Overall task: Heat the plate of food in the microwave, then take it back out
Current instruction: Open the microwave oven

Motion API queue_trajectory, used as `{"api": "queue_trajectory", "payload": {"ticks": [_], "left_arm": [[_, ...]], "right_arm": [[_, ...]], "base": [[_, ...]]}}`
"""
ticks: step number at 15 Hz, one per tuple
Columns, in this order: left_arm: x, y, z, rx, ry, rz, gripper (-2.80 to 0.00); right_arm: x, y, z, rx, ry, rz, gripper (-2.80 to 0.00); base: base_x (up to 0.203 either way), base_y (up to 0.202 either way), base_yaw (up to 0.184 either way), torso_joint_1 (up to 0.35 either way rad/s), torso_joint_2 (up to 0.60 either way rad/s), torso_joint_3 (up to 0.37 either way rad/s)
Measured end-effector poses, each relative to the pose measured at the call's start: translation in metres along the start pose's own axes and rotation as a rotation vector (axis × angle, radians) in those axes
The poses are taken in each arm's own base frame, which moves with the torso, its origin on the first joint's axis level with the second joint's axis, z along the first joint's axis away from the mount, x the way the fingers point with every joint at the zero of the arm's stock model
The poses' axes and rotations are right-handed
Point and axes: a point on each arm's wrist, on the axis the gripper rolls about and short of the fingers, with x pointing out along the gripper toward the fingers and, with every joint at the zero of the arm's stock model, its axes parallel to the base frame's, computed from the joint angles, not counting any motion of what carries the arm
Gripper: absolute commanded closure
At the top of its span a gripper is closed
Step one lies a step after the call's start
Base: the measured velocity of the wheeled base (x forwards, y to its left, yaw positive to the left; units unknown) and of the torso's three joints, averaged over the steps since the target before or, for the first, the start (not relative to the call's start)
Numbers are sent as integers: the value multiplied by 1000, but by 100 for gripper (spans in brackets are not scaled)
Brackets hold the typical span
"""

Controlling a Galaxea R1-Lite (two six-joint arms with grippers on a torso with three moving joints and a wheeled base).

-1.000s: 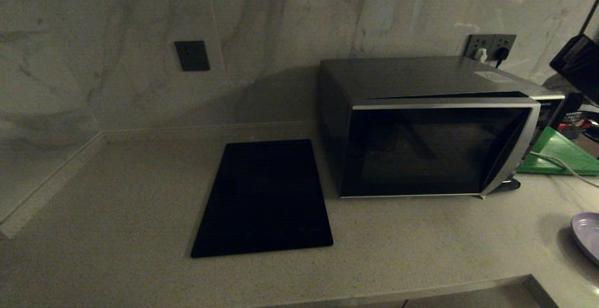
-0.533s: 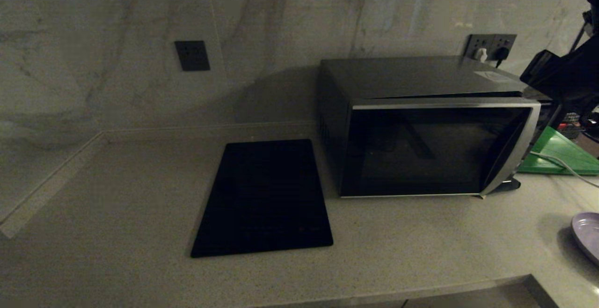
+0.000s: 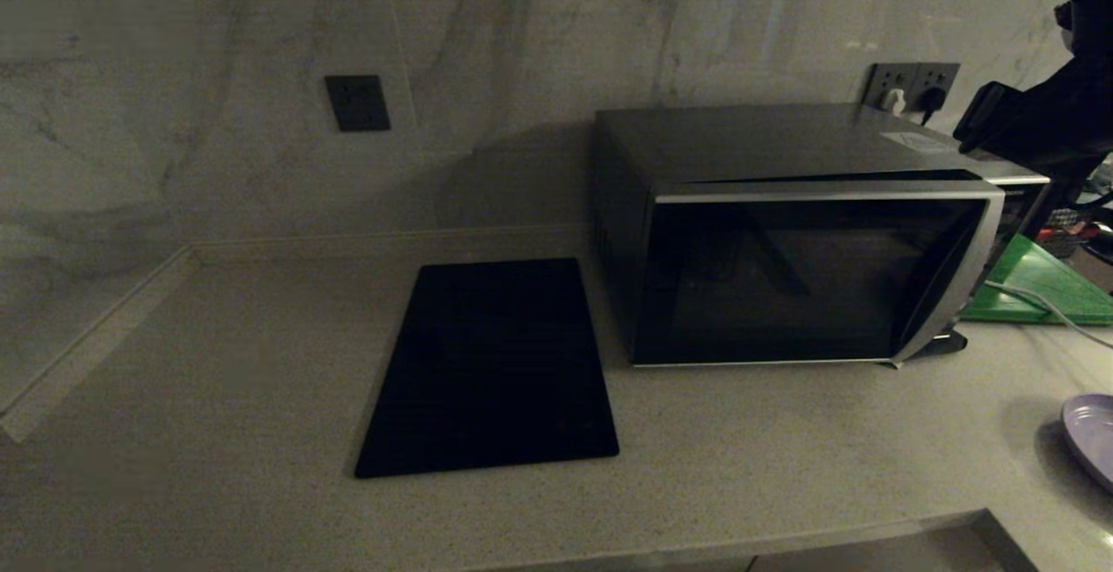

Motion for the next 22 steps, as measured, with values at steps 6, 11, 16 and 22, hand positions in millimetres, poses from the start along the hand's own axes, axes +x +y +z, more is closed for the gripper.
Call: {"api": "queue_trajectory", "payload": {"ticks": [6,11,16,22], "left_arm": [[0,0,0,0,0,0,0],[0,0,0,0,0,0,0],[0,0,0,0,0,0,0],[0,0,0,0,0,0,0]], "right_arm": [[29,-10,1,-25,-17,-42,0],[38,-10,-2,-30,-17,-44,0],[39,-11,-4,-34,-4,-49,0],[35,-13,-7,-48,40,-71,0]], "base": [[0,0,0,0,0,0],[0,0,0,0,0,0],[0,0,0,0,0,0],[0,0,0,0,0,0]]}}
